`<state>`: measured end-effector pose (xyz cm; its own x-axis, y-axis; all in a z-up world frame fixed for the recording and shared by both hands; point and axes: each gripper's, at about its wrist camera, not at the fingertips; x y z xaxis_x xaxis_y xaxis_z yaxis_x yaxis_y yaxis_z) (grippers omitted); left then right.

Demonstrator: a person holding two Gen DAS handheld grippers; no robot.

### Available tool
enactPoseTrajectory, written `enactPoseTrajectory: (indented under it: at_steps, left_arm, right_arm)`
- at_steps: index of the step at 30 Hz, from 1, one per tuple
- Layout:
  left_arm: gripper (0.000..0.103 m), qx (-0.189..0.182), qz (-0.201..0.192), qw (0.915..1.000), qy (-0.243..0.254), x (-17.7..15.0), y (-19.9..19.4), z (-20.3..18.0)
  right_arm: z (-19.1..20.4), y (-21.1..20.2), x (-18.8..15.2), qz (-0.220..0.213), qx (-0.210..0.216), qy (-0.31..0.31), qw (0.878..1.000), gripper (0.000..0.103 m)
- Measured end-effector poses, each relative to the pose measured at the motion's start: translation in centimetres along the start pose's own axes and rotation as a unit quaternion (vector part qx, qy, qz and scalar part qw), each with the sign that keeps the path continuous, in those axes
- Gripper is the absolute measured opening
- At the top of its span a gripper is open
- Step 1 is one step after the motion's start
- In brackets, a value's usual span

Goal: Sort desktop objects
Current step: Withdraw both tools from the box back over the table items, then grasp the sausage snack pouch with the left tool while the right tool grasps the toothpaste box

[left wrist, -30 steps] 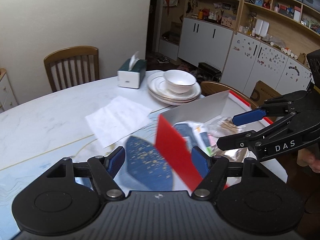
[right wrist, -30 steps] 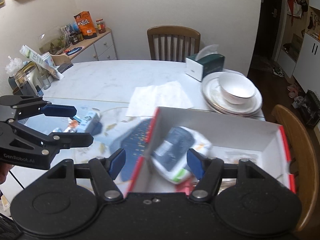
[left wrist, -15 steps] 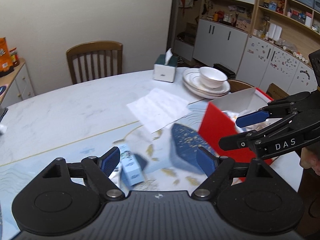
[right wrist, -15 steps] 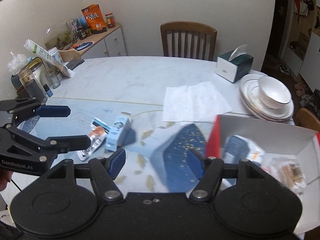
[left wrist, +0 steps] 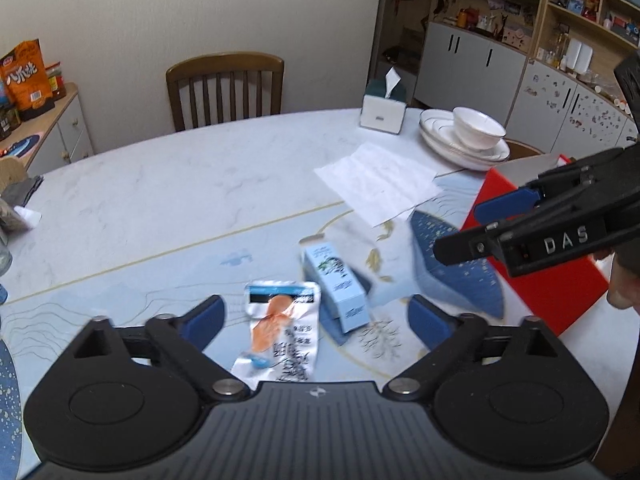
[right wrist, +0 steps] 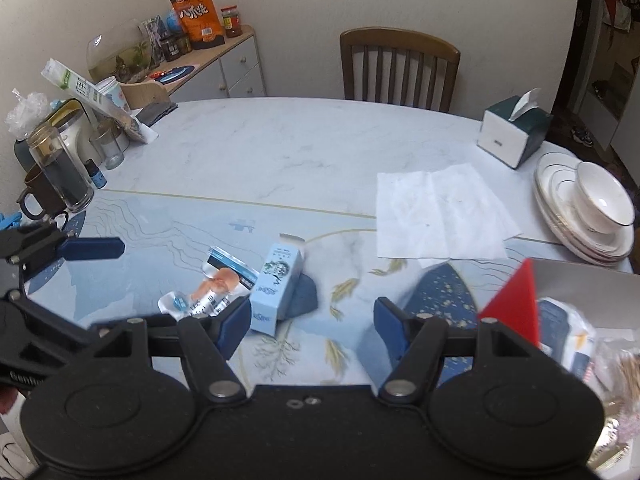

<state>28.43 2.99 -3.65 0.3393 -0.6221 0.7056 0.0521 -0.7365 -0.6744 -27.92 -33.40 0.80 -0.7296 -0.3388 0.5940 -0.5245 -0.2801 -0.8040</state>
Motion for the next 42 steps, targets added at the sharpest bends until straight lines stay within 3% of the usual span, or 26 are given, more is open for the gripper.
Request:
enactPoseTrajectory:
  at_steps: [10,27,42]
  left_arm:
    - [0.103,-0.004,0.031,0.9995,-0.007,-1.7,3.9,2.8]
    - [0.103,0.001,0.066,0.9978,-0.011,-2.3,8.5,4.0]
    - [0.102,0.023,0.057,0.9981,-0.007,-2.2,9.6,4.2]
  right_arm:
    - [2.5,4.2,1.4,0.034,-0.006,-0.011,0.999,0.068]
    - [4.6,10.0,1.8,0.099,-0.003,-0.033,0.994,0.068]
    - [4.3,11.6,1.4,0.124,-0.015,-0.05,0.991,0.066]
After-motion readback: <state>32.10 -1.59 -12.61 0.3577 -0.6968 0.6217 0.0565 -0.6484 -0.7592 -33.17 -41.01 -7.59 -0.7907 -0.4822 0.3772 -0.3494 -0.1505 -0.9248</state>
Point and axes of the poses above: each gripper's, at about its wrist camera, not at the fingertips, and y roughly the way its jaws point, z to its left, x to its top, and after that the axes turned 9 degrees about -x, right-handed
